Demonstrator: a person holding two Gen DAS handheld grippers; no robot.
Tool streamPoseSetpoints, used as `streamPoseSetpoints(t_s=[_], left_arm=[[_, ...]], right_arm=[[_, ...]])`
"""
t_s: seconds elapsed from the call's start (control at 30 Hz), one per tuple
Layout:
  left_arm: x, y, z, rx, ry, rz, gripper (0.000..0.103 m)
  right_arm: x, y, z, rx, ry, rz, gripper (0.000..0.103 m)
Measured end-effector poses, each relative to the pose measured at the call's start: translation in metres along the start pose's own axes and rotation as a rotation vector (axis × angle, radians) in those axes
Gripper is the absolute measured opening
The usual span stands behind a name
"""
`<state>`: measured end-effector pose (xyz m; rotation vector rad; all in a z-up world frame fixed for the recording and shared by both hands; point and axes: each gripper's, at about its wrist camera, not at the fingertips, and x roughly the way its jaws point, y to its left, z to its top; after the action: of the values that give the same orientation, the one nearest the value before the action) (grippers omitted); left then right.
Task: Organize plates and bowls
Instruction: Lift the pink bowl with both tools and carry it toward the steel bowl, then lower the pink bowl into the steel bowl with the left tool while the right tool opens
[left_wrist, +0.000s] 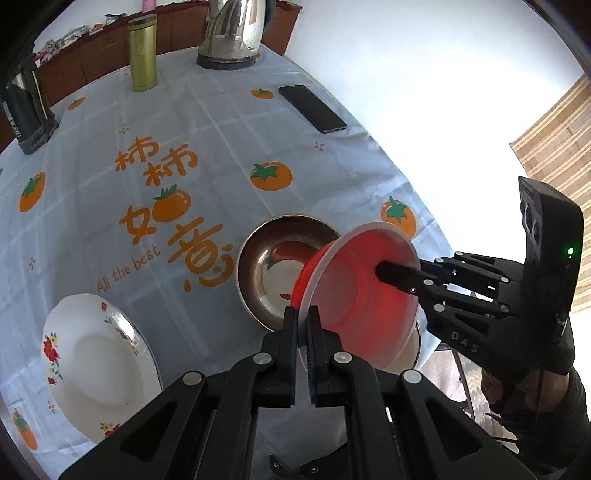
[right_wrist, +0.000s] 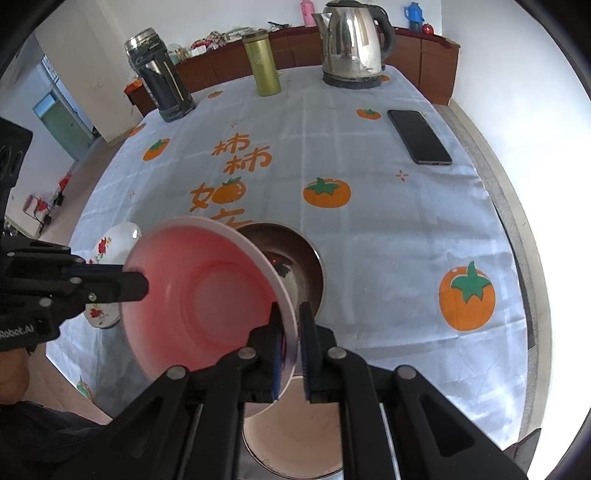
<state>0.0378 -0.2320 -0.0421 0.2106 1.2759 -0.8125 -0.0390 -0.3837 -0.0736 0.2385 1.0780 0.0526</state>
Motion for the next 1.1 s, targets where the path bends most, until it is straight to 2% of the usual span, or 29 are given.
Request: streamPoseSetpoints(t_s=[0.17,0.3,0.53,0.77,0.87,1.0,1.1], left_arm=[[0.004,0.003,0.001,-0.023,0.007,-0.004,0.005],[0.009,0.005,0.003,-0.036,0.011,-0.006,0.005],[0.026,0.019,0.008,-0.08,0.044,-0.02,0.005],[0.038,0.029,0.008,-0.1,0.066,-0.017,0.005],[0.04,0.033,0.009,-0.108,0.07,-0.017,0.005],[0.045,0.036,0.012,-0.109,0.082,-0.014,0.005],[0.049,0.038,0.014,-0.112,0.093,-0.017,0.005]], right_arm=[[0.001,-0.004,0.0,0.023,0.003,0.02,0.016],[0.005,-0.009,-0.001,0.051,0.009,0.031,0.016],[0.019,-0.012,0.009,0.037,0.026,0.001,0.017],[0.039,-0.008,0.013,-0.015,0.055,-0.077,0.033],[0.045,-0.008,0.014,-0.022,0.061,-0.091,0.035],[0.05,-0.011,0.016,-0.016,0.064,-0.101,0.043],[0.053,-0.013,0.017,-0.008,0.071,-0.102,0.043]])
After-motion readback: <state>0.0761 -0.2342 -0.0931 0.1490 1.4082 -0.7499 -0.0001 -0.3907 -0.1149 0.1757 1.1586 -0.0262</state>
